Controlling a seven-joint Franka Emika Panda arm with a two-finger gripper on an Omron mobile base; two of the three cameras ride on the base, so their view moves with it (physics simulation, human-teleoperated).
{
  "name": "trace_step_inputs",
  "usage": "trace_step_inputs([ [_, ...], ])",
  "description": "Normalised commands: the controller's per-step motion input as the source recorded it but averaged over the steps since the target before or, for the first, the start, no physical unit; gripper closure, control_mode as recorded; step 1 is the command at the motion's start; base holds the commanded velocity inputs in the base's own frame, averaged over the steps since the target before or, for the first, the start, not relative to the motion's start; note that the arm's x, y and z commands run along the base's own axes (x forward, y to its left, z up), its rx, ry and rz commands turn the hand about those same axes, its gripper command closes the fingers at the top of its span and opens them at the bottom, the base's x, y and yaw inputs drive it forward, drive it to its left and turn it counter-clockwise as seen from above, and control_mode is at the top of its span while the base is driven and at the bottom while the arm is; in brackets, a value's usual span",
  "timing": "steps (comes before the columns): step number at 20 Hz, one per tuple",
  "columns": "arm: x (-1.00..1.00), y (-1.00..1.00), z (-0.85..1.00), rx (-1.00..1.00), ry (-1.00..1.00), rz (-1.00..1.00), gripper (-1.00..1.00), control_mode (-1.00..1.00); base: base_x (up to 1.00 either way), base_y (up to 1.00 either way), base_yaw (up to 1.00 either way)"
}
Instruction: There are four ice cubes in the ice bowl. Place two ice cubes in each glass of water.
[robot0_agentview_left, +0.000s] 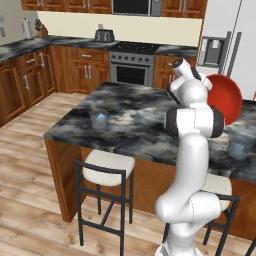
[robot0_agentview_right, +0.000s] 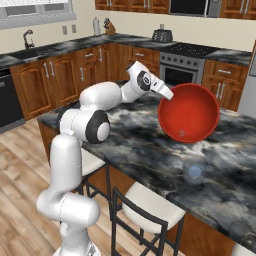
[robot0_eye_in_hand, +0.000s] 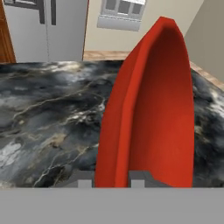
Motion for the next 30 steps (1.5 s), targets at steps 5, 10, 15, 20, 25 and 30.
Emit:
trace_step_inputs([
  [5,0.21,-0.11,0.29,0.00,0.01,-0.01,1.00,-1.00,0.00,0.00,0.00],
  [10,-0.02,-0.55,0.07,0.00,0.01,-0.03,1.00,-1.00,0.00,0.00,0.00],
  [15,-0.09,-0.18,0.00,0.00,0.01,-0.04,1.00,-1.00,0.00,0.00,0.00],
  [20,-0.13,-0.02,0.00,0.00,0.00,-0.06,1.00,-1.00,0.00,0.00,0.00],
  [25,-0.45,-0.22,-0.06,0.00,0.00,-0.07,1.00,-1.00,0.00,0.00,0.00],
  [30,-0.23,-0.28,-0.26,0.00,0.00,-0.03,1.00,-1.00,0.00,0.00,0.00],
])
